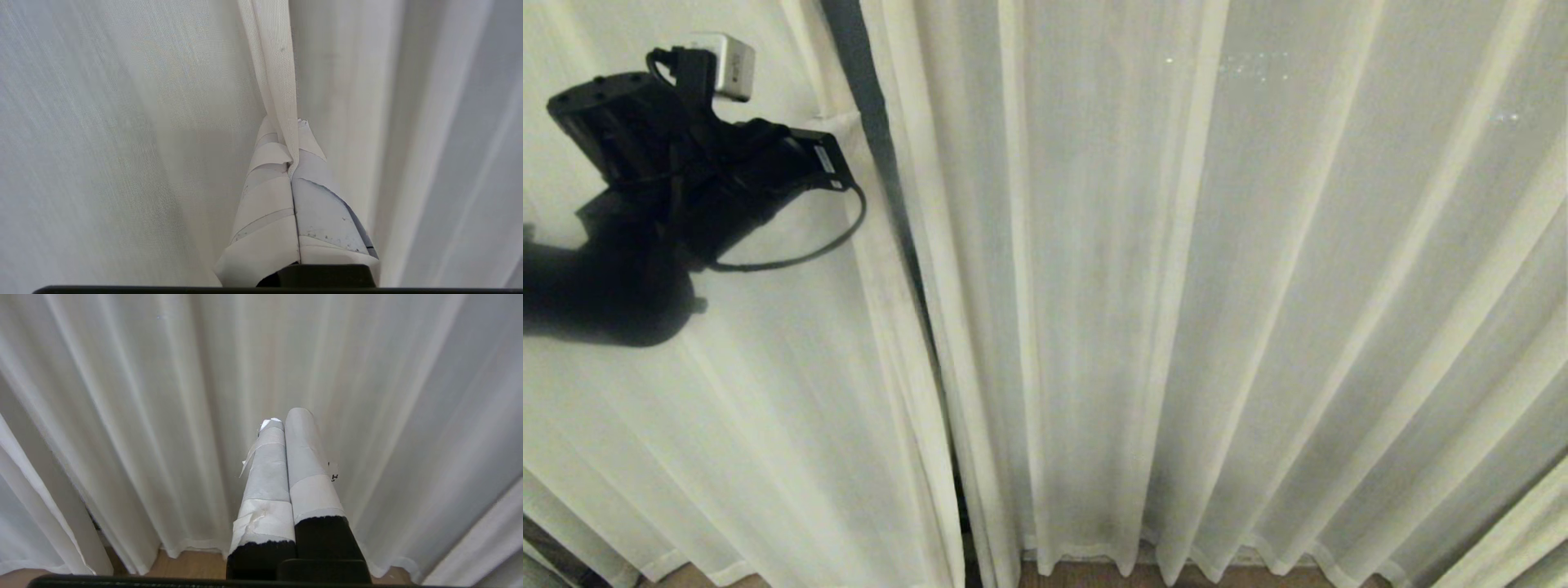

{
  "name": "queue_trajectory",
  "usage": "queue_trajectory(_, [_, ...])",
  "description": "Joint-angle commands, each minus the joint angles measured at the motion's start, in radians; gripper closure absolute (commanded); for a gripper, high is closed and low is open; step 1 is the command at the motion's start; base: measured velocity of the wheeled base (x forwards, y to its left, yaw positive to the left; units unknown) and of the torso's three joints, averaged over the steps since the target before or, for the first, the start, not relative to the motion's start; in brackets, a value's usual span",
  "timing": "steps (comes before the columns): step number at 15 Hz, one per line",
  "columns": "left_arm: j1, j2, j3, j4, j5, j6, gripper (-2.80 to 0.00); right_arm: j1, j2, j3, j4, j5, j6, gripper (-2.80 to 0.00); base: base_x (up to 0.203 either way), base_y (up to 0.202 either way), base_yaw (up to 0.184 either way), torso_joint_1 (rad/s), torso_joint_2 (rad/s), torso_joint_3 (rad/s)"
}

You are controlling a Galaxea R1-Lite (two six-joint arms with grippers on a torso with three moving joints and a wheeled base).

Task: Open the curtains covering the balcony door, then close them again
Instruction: Close the inner curtains on both sides

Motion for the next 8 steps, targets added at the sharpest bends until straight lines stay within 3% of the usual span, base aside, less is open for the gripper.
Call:
queue_trajectory(1, [-0.002,0.004,0.002,-0.006,-0.001,0.0,0.0,0.001,0.0,0.0,-0.001,0.0,0.0,0.0,0.0,-0.181,0.005,0.005,0.0,0.003])
queue_trajectory(8, [-0.002,0.004,0.003,-0.006,-0.001,0.0,0.0,0.001,0.0,0.0,-0.001,0.0,0.0,0.0,0.0,-0.183,0.004,0.003,0.0,0.004])
